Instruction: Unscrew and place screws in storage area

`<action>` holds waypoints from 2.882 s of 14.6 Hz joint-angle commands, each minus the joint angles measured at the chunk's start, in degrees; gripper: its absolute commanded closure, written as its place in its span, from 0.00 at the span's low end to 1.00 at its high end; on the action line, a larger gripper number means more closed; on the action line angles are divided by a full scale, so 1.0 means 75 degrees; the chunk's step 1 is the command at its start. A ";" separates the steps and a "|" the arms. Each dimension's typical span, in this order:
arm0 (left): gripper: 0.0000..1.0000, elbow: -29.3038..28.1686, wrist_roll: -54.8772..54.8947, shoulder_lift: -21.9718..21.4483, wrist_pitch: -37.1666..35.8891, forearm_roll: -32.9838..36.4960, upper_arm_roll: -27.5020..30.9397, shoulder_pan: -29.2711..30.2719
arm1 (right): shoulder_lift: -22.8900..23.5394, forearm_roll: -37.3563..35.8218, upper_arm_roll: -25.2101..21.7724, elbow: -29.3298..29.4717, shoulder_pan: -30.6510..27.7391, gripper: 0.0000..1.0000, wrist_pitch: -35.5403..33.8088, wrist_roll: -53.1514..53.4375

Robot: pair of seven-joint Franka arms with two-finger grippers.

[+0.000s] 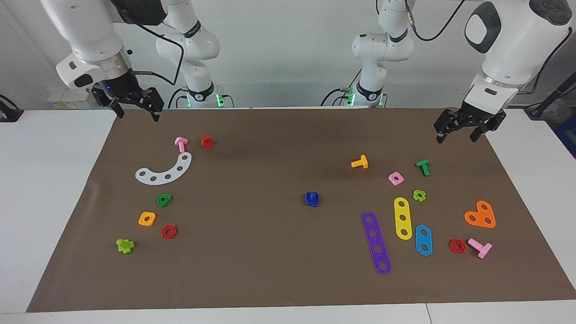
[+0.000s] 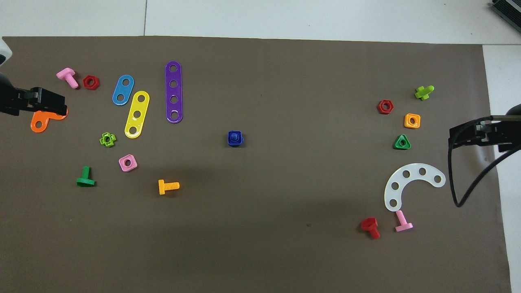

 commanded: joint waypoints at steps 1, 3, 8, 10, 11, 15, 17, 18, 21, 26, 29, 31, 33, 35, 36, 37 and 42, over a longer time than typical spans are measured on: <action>0.00 -0.0236 0.0105 -0.0158 0.0179 0.0138 0.0065 -0.0126 | -0.0179 0.0162 0.0054 -0.0213 -0.0091 0.00 0.0159 -0.0025; 0.00 -0.0260 0.0105 -0.0158 0.0179 0.0138 0.0065 -0.0126 | -0.0179 0.0162 0.0054 -0.0213 -0.0091 0.00 0.0159 -0.0025; 0.02 -0.0998 -0.0081 -0.0346 0.0647 -0.0551 0.0041 -0.0546 | -0.0179 0.0162 0.0054 -0.0213 -0.0091 0.00 0.0159 -0.0025; 0.05 -0.0998 -0.0827 0.0051 0.0997 -0.0659 0.0030 -0.1037 | -0.0179 0.0162 0.0054 -0.0213 -0.0091 0.00 0.0159 -0.0037; 0.05 -0.1021 -0.1215 0.0285 0.1417 -0.0775 0.0030 -0.1342 | -0.0179 0.0162 0.0054 -0.0213 -0.0091 0.00 0.0159 -0.0025; 0.05 -0.1232 -0.2646 0.1001 0.3012 -0.1011 0.0030 -0.2328 | -0.0179 0.0162 0.0054 -0.0213 -0.0091 0.00 0.0159 -0.0037; 0.06 -0.1186 -0.2846 0.1469 0.3435 -0.1011 0.0041 -0.2668 | -0.0179 0.0162 0.0054 -0.0213 -0.0091 0.00 0.0159 -0.0025; 0.07 -0.1186 -0.3080 0.1761 0.3808 -0.0999 0.0042 -0.2820 | -0.0179 0.0162 0.0054 -0.0213 -0.0091 0.00 0.0159 -0.0025; 0.08 -0.1011 -0.3246 0.2558 0.4490 -0.0999 0.0065 -0.3265 | -0.0179 0.0162 0.0054 -0.0213 -0.0091 0.00 0.0159 -0.0025; 0.11 -0.1161 -0.3434 0.3053 0.5347 -0.0917 0.0053 -0.3641 | -0.0179 0.0162 0.0054 -0.0201 -0.0091 0.00 0.0159 -0.0025; 0.14 -0.1466 -0.3410 0.3053 0.5475 -0.0893 0.0053 -0.3841 | -0.0179 0.0162 0.0054 -0.0213 -0.0091 0.00 0.0159 -0.0025; 0.16 -0.1712 -0.3387 0.3030 0.5604 -0.0812 0.0053 -0.3923 | -0.0179 0.0162 0.0054 -0.0213 -0.0091 0.00 0.0159 -0.0025; 0.18 -0.1877 -0.3363 0.3007 0.5710 -0.0706 0.0053 -0.3935 | -0.0179 0.0162 0.0054 -0.0213 -0.0091 0.00 0.0159 -0.0025; 0.19 -0.1877 -0.3352 0.3006 0.5711 -0.0706 0.0053 -0.3935 | -0.0179 0.0162 0.0054 -0.0201 -0.0091 0.00 0.0159 -0.0025; 0.21 -0.1900 -0.3352 0.3006 0.5699 -0.0706 0.0053 -0.3935 | -0.0179 0.0162 0.0054 -0.0213 -0.0091 0.00 0.0159 -0.0025; 0.23 -0.1924 -0.3352 0.2995 0.5699 -0.0706 0.0053 -0.3935 | -0.0179 0.0162 0.0054 -0.0213 -0.0091 0.00 0.0159 -0.0025; 0.27 -0.1924 -0.3352 0.2971 0.5594 -0.0694 0.0053 -0.3993 | -0.0179 0.0162 0.0054 -0.0201 -0.0091 0.00 0.0159 -0.0025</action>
